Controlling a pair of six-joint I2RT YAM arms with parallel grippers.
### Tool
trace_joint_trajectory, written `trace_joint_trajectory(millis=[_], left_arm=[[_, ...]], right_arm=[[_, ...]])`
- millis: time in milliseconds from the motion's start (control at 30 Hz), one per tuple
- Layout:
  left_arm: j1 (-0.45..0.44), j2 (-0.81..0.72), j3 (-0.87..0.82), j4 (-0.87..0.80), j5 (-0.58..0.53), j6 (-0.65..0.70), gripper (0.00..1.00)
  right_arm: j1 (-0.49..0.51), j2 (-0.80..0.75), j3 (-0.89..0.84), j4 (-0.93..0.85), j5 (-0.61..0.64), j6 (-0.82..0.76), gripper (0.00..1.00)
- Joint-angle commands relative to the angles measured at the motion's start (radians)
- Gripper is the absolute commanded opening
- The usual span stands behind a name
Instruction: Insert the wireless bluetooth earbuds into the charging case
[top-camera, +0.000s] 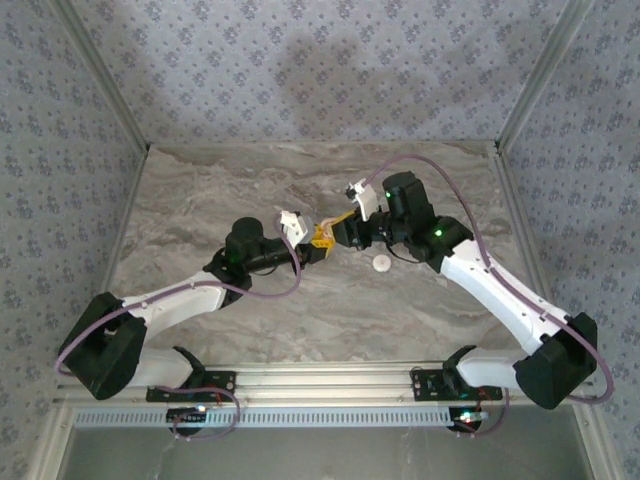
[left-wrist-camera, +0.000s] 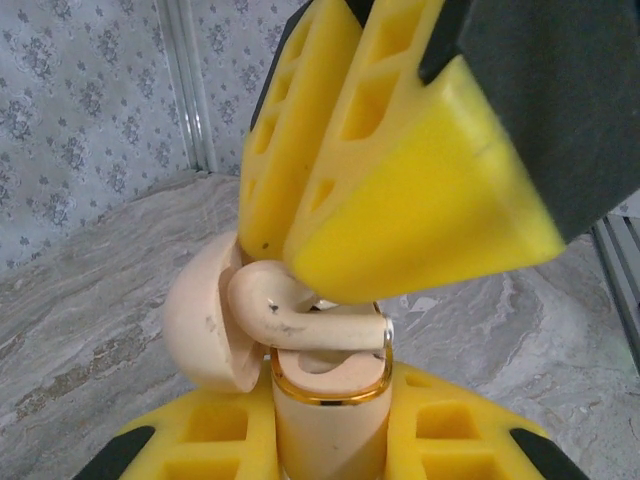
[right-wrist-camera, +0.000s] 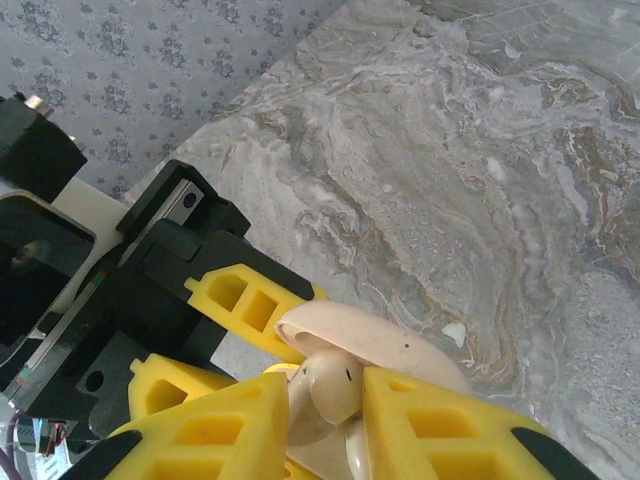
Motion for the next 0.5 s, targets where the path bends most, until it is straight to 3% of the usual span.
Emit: trace_joint_trajectory(millis=[0,467], left_arm=[[-0.008,-0.037,0.03,0.044,0.022,0.013,0.17],[-0.008,-0.038,0.031,0.033,0.005,0.022,0.17]], right_arm=[[0.009,0.019,0.027,-0.004,-0.034,0.026,0.26],[0.008,0.0,0.01,0.002,-0.031,0.022,0.15]])
